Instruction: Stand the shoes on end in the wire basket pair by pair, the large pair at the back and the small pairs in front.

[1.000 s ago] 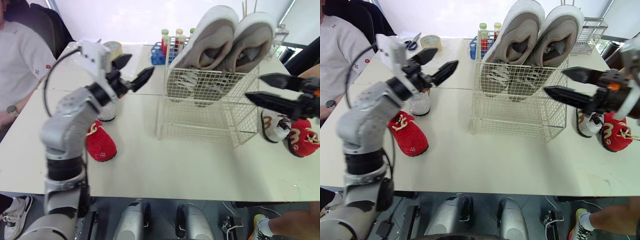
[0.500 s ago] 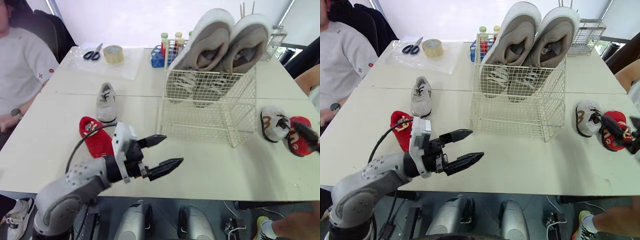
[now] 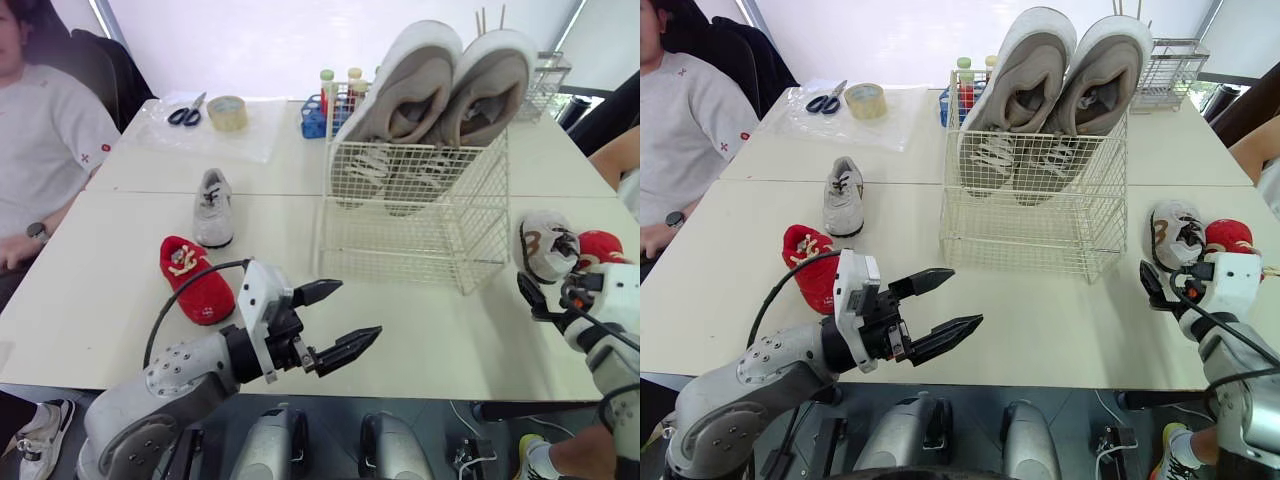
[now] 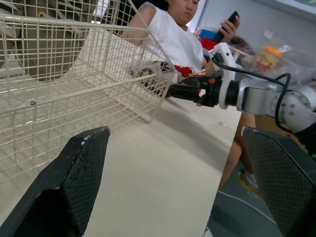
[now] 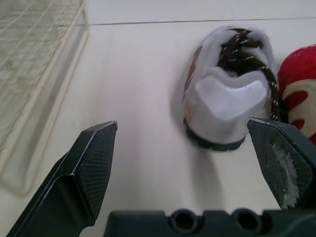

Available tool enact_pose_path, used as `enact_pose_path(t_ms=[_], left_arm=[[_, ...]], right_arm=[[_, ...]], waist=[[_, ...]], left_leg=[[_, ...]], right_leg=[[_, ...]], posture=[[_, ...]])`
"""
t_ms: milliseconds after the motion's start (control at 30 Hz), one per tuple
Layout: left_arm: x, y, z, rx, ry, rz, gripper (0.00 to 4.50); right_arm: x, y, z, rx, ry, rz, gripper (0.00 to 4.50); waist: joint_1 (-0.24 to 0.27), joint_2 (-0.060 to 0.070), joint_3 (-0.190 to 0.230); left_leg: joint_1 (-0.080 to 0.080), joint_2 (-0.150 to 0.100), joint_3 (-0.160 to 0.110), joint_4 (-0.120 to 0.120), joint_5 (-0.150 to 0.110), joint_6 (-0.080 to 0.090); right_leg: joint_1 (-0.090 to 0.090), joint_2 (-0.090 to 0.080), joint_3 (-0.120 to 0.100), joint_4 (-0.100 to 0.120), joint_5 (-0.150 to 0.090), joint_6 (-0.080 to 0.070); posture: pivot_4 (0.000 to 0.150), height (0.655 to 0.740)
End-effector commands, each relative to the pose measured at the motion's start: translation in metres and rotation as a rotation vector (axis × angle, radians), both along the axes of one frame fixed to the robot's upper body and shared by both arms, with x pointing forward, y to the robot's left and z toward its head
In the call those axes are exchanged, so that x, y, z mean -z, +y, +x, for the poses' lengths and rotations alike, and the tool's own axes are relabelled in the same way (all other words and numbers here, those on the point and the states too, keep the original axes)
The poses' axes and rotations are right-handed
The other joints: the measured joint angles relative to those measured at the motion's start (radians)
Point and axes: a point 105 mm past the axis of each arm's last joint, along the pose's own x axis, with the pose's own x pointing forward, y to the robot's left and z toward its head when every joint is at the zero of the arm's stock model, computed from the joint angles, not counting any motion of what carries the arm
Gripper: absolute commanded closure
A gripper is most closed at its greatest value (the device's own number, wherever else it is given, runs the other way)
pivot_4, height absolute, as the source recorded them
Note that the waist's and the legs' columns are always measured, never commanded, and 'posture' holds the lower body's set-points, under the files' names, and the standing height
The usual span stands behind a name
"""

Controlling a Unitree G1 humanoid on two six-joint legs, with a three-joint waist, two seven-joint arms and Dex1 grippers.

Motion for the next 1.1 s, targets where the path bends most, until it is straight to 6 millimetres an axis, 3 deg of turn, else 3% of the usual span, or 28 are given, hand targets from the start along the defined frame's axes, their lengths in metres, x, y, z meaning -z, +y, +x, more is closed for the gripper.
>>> enact_pose_path(t_ms=[33, 200, 433, 600, 667, 733, 800, 933, 1033, 1100], left_arm=[[-0.008, 0.006, -0.003, -0.032, -0.06, 0.01, 0.04], [-0.007, 0.01, -0.002, -0.053, -0.062, 0.008, 0.04], [-0.004, 0.009, 0.001, -0.063, -0.08, 0.028, 0.04], [-0.005, 0.012, 0.006, -0.086, -0.097, 0.042, 0.0], [-0.006, 0.014, 0.007, -0.087, -0.1, 0.042, 0.0], [-0.007, 0.015, 0.009, -0.086, -0.104, 0.043, 0.0], [-0.01, 0.017, 0.012, -0.076, -0.102, 0.033, 0.0], [-0.022, 0.027, 0.015, -0.023, -0.05, -0.042, 0.0], [-0.031, 0.038, 0.014, 0.021, 0.004, -0.087, 0.0], [-0.035, 0.046, 0.017, 0.012, 0.023, -0.093, 0.0]], right_arm=[[-0.005, -0.016, 0.012, 0.099, -0.037, -0.05, 0.0], [-0.004, -0.017, 0.026, 0.14, -0.058, -0.043, 0.0], [0.014, -0.023, 0.05, 0.212, -0.037, 0.032, 0.0], [0.032, -0.027, 0.048, 0.23, 0.032, -0.008, 2.28], [0.027, -0.025, 0.049, 0.225, 0.006, -0.012, 2.63], [0.014, -0.026, 0.05, 0.229, -0.039, -0.03, 2.68], [-0.02, -0.032, 0.055, 0.226, -0.154, -0.068, 2.68], [-0.126, -0.035, 0.066, 0.206, -0.472, -0.104, 2.68], [-0.217, -0.015, 0.067, 0.1, -0.704, -0.197, 2.68], [-0.263, -0.003, 0.061, 0.045, -0.828, -0.238, 2.68]], waist=[[-0.002, 0.0, 0.0], [0.001, 0.0, 0.0], [-0.002, 0.0, 0.0], [-0.003, -0.001, -0.001], [-0.001, -0.002, -0.001], [-0.001, -0.002, -0.001], [-0.001, -0.001, -0.001], [-0.013, 0.005, 0.001], [-0.029, 0.008, 0.003], [-0.033, 0.007, 0.003]], left_leg=[[0.0, 0.0, 0.0, 0.0, 0.0, 0.0], [-0.001, 0.0, 0.0, 0.0, 0.0, 0.0], [-0.001, 0.0, 0.001, 0.0, 0.0, 0.0], [0.0, 0.0, 0.001, 0.0, 0.0, 0.0], [0.001, 0.0, 0.001, 0.0, 0.0, 0.0], [0.001, 0.0, 0.001, 0.0, 0.0, 0.0], [0.001, 0.0, 0.001, 0.0, 0.0, 0.0], [-0.002, 0.0, 0.003, 0.0, 0.0, 0.0], [-0.002, 0.0, 0.004, -0.001, 0.002, -0.002], [-0.002, 0.001, 0.004, -0.002, 0.003, -0.004]], right_leg=[[0.0, 0.0, 0.0, 0.0, 0.0, 0.0], [-0.001, 0.0, 0.0, 0.0, 0.0, 0.0], [-0.001, 0.001, 0.0, 0.001, 0.0, 0.0], [0.0, 0.001, 0.0, 0.0, 0.0, 0.0], [0.001, 0.001, 0.0, 0.0, 0.0, 0.0], [0.002, 0.001, 0.0, 0.0, 0.0, 0.0], [0.001, 0.001, 0.0, 0.0, 0.0, 0.0], [-0.004, 0.0, 0.003, 0.002, 0.0, 0.001], [-0.006, 0.0, 0.003, 0.003, 0.0, 0.001], [-0.006, 0.001, 0.003, 0.003, 0.001, 0.004]], posture=[[0.15, 0.7371], [0.15, 0.7371], [0.15, 0.7371], [0.15, 0.7371], [0.15, 0.7371], [0.15, 0.7371], [0.15, 0.7371], [0.15, 0.7371], [0.15, 0.7371], [0.15, 0.7371]])
